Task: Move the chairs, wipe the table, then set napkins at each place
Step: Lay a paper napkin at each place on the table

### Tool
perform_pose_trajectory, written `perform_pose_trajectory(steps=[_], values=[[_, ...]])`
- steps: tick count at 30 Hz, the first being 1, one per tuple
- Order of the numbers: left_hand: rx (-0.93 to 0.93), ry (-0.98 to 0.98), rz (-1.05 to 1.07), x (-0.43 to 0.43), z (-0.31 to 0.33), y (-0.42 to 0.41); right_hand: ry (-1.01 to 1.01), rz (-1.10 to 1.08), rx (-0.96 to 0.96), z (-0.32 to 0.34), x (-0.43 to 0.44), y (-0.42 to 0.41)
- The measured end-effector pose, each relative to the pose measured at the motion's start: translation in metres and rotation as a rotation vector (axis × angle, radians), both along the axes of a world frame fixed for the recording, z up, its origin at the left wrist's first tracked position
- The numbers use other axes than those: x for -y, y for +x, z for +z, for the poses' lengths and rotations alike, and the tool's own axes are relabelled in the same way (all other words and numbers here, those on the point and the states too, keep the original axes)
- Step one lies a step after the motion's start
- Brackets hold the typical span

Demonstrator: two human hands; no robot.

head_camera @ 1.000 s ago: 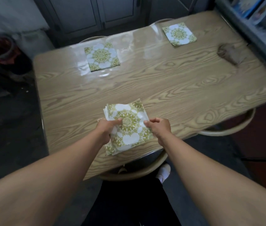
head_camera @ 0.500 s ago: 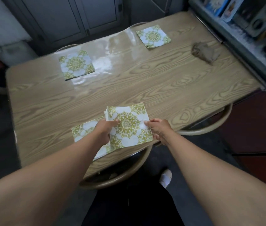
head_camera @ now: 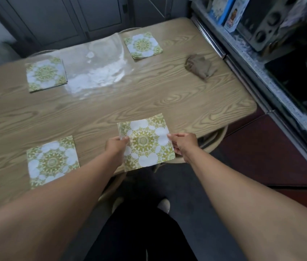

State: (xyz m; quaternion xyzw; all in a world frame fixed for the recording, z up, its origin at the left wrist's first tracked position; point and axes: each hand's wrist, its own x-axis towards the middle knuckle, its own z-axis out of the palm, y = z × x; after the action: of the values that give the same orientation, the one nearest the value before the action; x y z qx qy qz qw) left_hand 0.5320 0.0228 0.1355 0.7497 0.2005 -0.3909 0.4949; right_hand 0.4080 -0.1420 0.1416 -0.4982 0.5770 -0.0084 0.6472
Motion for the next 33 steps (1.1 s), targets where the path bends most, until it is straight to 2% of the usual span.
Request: perform_pose_trajectory(steps=[5, 8, 14, 21, 33], values=[[-0.006, -0.034, 0.04, 0.036, 0.005, -0.008, 0.044, 0.038, -0.002, 0.005, 0.031, -0.007], [-0.026, -0.053, 0.03, 0.056, 0.001, 0.001, -0.035, 0.121, -0.054, 0.007, 0.048, -0.007], [-0.169, -0.096, -0.099, 0.104, 0.004, 0.007, -0.172, 0.103, -0.131, 0.004, 0.096, -0.001], [-0.178, -0.073, -0.141, 0.15, 0.001, 0.016, -0.254, 0.153, -0.195, -0.001, 0.138, 0.011], [-0.113, -0.039, 0.002, 0.205, -0.013, 0.004, -0.346, 0.353, -0.284, -0.019, 0.215, 0.023]])
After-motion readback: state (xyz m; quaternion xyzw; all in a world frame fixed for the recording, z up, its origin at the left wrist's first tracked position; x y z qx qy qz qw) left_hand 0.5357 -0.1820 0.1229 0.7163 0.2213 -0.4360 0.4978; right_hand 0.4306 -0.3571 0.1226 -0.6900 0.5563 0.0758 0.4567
